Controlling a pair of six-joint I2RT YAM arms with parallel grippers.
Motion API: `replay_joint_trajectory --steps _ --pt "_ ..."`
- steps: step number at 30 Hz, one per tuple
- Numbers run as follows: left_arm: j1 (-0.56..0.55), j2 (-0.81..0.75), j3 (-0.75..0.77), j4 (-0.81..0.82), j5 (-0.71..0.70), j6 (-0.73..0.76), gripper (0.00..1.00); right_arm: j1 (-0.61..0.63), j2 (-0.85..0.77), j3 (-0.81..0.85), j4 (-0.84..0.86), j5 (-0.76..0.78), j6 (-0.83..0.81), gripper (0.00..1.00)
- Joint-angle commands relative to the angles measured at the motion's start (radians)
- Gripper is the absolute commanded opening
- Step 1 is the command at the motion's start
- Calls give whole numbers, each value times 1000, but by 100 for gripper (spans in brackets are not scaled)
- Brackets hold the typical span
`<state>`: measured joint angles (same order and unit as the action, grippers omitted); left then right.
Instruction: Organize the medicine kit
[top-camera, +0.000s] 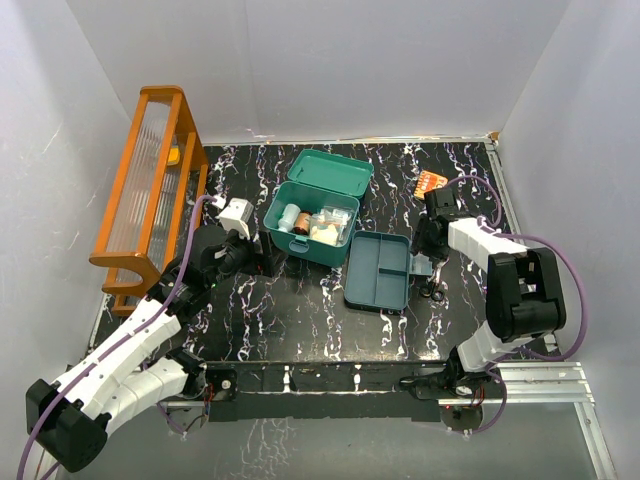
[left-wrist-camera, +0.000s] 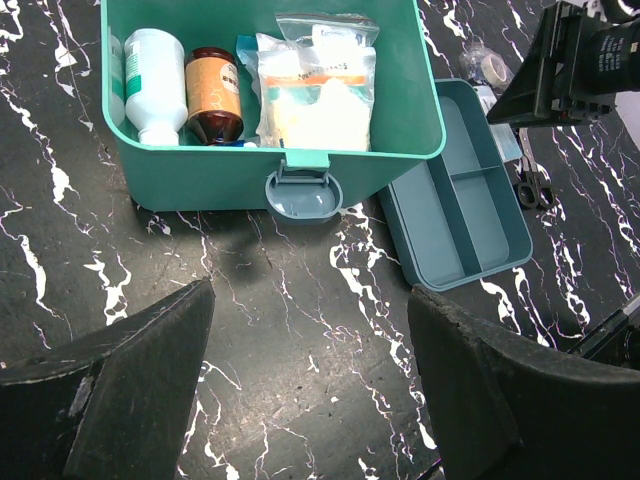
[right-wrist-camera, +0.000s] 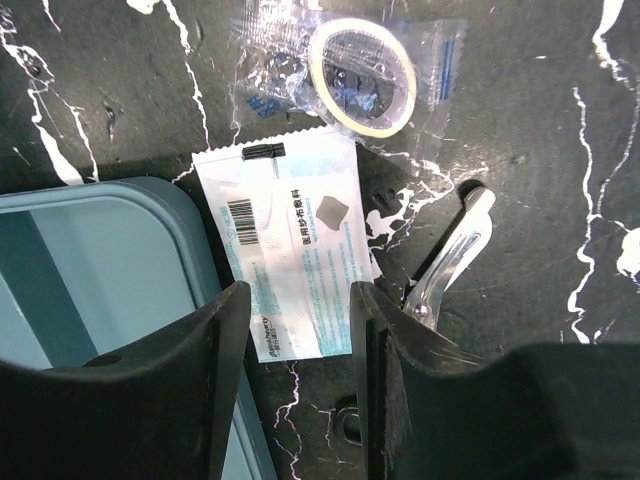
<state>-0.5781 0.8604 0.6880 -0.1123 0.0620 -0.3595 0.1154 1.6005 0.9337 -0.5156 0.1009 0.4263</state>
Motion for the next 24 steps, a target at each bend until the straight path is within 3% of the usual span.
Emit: replay_joint_trajectory --steps 1,17,24 --pt "-2 -15 6 17 4 1 77 -3 -55 37 21 54 -1 44" --pt "-2 -7 -1 25 12 -5 77 -4 43 55 5 34 -51 41" --pt "-2 -1 3 20 9 -4 77 -4 37 52 5 34 -40 26"
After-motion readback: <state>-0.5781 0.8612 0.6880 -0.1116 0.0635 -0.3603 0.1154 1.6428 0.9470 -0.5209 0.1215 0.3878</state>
